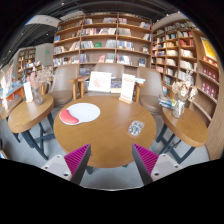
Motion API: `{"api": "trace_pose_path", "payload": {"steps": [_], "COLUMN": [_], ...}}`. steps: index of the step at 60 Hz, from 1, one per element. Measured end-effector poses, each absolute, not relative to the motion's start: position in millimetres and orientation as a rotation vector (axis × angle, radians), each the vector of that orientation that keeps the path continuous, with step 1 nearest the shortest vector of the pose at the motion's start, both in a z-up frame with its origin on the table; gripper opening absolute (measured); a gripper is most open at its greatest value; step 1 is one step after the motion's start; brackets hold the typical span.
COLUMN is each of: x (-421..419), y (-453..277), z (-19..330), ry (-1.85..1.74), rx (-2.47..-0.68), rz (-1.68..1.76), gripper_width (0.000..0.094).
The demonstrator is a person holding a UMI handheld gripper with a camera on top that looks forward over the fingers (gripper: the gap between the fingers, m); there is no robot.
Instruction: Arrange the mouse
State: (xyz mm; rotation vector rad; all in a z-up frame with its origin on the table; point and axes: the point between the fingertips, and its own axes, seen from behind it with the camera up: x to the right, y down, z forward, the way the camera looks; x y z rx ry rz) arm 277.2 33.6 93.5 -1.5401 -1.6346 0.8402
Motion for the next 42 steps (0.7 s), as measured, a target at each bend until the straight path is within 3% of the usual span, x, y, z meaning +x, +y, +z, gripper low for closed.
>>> {"api": "trace_pose_path", "payload": {"steps": [15,42], "x": [257,174], "y": [115,148], "z": [65,25], "ry": [-1.56,-1.559], "rx": [-1.633,-1.583], "rz": [0.81,0.819], "gripper_width": [0.0852,0.0853]}}
